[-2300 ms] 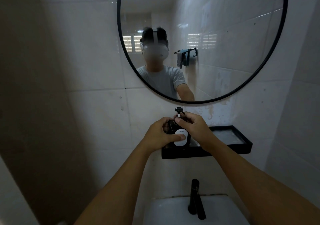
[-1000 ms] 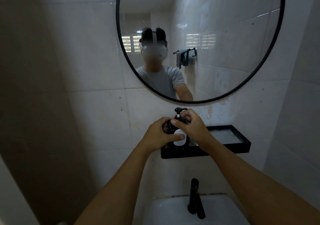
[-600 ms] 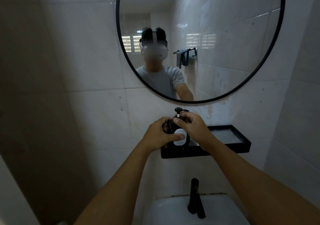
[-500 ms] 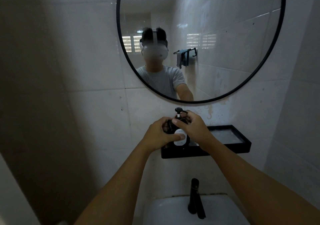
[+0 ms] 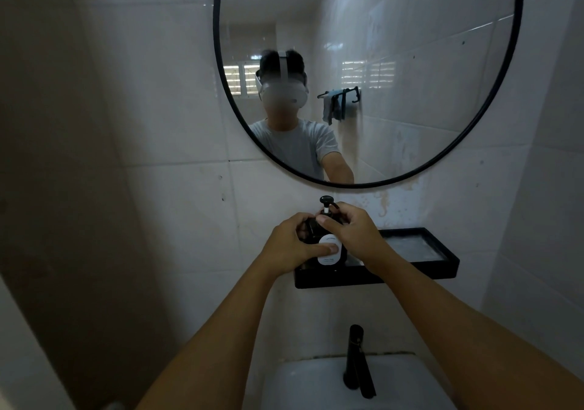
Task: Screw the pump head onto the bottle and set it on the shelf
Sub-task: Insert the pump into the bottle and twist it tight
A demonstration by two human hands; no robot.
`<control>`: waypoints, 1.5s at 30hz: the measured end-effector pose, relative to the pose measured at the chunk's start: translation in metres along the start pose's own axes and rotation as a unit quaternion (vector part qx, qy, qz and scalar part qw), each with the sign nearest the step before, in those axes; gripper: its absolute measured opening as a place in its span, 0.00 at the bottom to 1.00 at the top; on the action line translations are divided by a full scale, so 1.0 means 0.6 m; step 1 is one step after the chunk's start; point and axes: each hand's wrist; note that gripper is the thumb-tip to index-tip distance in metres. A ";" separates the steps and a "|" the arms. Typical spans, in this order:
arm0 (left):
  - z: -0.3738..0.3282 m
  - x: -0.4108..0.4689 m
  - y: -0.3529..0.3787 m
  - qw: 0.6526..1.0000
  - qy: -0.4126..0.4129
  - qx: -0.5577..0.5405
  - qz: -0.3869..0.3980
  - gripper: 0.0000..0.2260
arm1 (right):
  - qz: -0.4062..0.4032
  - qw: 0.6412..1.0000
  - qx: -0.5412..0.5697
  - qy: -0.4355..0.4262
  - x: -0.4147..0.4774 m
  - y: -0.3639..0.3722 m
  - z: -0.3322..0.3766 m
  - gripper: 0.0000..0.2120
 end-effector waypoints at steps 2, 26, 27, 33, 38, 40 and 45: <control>-0.001 -0.001 0.001 1.000 0.001 -0.001 -0.001 0.28 | -0.003 1.000 -0.014 0.002 0.001 0.001 -0.001 0.10; -0.008 -0.006 0.001 1.000 0.016 0.012 -0.009 0.26 | -0.053 0.995 -0.080 -0.010 -0.009 0.018 0.013 0.11; -0.007 -0.005 0.001 1.000 0.014 0.012 -0.007 0.27 | -0.045 0.996 -0.072 -0.012 -0.010 0.014 0.011 0.11; -0.010 -0.001 -0.001 1.000 -0.009 -0.006 0.001 0.27 | 0.047 0.999 0.016 0.009 -0.020 -0.031 0.007 0.20; -0.012 -0.003 0.000 1.000 -0.010 -0.017 0.024 0.25 | 0.132 0.989 -0.035 0.048 -0.025 -0.081 0.007 0.27; -0.016 -0.004 -0.003 0.999 -0.013 -0.025 0.039 0.23 | 0.146 0.986 -0.049 0.057 -0.023 -0.088 0.010 0.31; -0.019 -0.007 -0.015 0.997 -0.023 -0.044 0.065 0.21 | 0.168 0.977 -0.111 0.064 -0.022 -0.086 0.013 0.36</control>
Point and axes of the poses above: each hand's wrist, its own x-axis towards the middle knuckle, its own y-axis out of the palm, z = x × y, and after that the axes turned 3 degrees about -y, right-handed
